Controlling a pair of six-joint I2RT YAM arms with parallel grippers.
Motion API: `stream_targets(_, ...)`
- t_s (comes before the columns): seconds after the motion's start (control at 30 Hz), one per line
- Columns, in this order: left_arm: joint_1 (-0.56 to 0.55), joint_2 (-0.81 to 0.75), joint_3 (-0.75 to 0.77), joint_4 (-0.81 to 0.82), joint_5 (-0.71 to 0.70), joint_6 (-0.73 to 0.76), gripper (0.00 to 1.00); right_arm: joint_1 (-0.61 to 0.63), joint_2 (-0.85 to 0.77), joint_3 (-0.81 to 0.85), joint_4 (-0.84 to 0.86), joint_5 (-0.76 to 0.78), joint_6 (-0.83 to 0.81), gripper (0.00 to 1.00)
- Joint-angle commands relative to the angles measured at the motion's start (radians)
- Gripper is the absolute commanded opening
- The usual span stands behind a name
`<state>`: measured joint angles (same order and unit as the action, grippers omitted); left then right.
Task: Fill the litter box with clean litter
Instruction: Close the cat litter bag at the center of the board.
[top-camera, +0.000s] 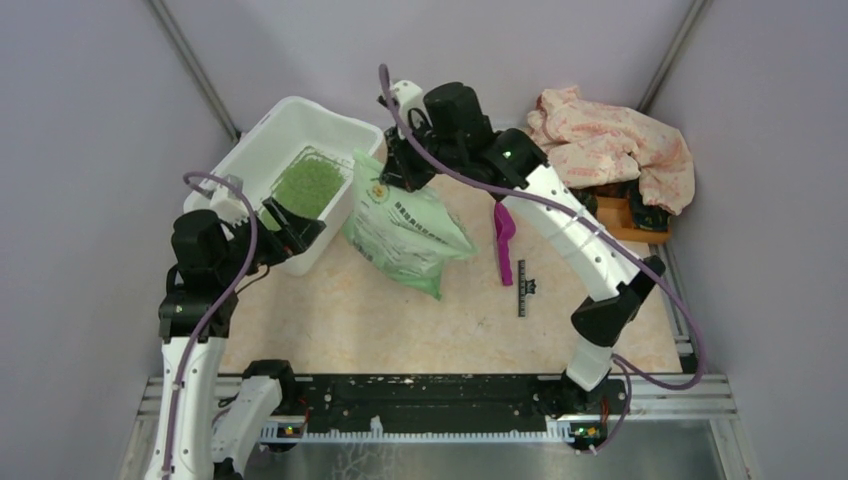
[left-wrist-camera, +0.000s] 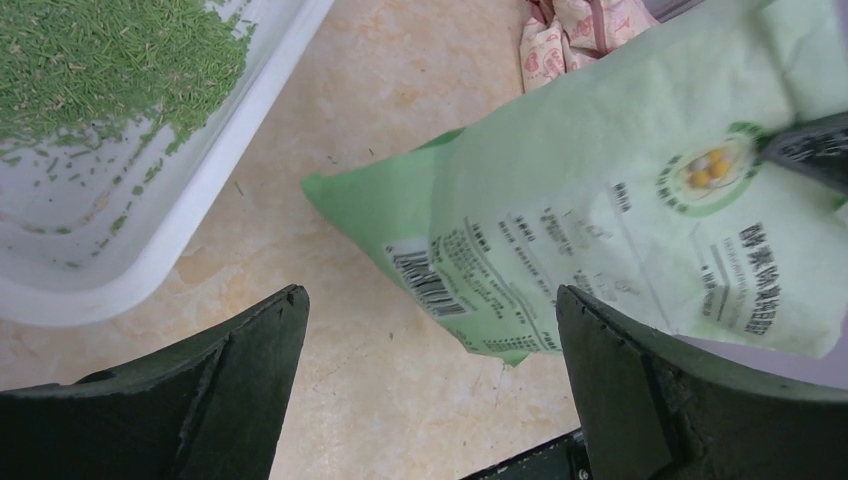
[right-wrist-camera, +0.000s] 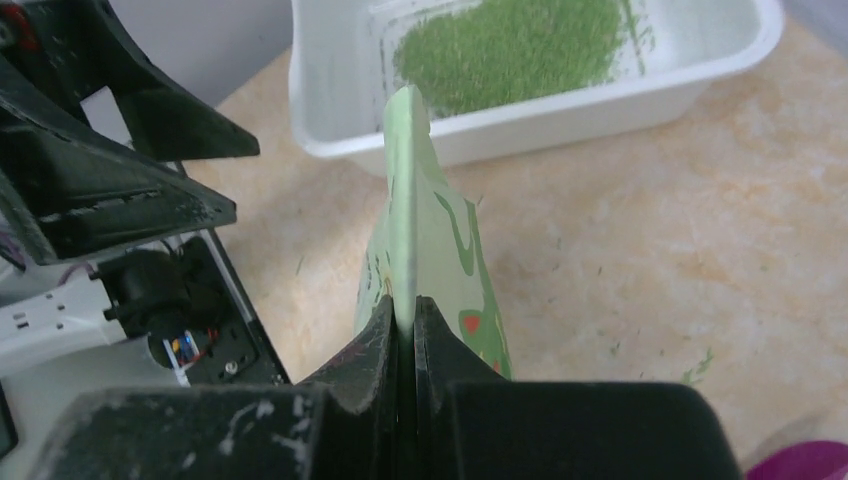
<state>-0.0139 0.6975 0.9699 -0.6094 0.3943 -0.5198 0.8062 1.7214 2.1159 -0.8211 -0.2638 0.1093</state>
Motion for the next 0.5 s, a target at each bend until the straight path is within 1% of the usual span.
stream_targets(0.0,0.005,-0.007,-0.022,0.017,0.028,-0.008,0.99,0.038,0.027,-0.024,0.073,0.019,0.004,0.0)
stream_targets(0.03,0.005,-0.006,-0.027,0.022,0.035,-0.011,0.99,0.044,0.031,-0.081,0.102,-0.001,0.003,0.02)
stream_targets(0.07,0.005,-0.005,-0.03,0.025,0.039,-0.013,0.99,0.046,0.036,-0.121,0.132,-0.023,0.003,0.13)
stream_targets(0.1,0.005,-0.004,-0.032,0.026,0.039,-0.013,0.99,0.047,0.04,-0.151,0.156,-0.044,0.0,0.21)
stream_targets(0.13,0.005,-0.004,-0.034,0.025,0.039,-0.014,0.99,0.047,0.045,-0.174,0.174,-0.057,-0.007,0.24)
stream_targets(0.2,0.005,-0.005,-0.033,0.022,0.039,-0.013,0.99,0.047,0.049,-0.193,0.179,-0.053,-0.024,0.35)
stream_targets(0.27,0.004,-0.006,-0.03,0.02,0.034,-0.01,0.99,0.045,0.039,-0.2,0.171,-0.035,-0.044,0.38)
stream_targets(0.37,0.005,-0.006,-0.031,0.022,0.031,-0.008,0.99,0.045,-0.019,-0.244,0.193,0.001,-0.066,0.42)
stream_targets(0.43,0.005,-0.003,-0.033,0.029,0.033,-0.009,0.99,0.045,-0.106,-0.344,0.255,0.043,-0.075,0.43)
stream_targets(0.47,0.004,0.0,-0.032,0.032,0.033,-0.009,0.99,0.044,-0.171,-0.417,0.331,0.08,-0.075,0.45)
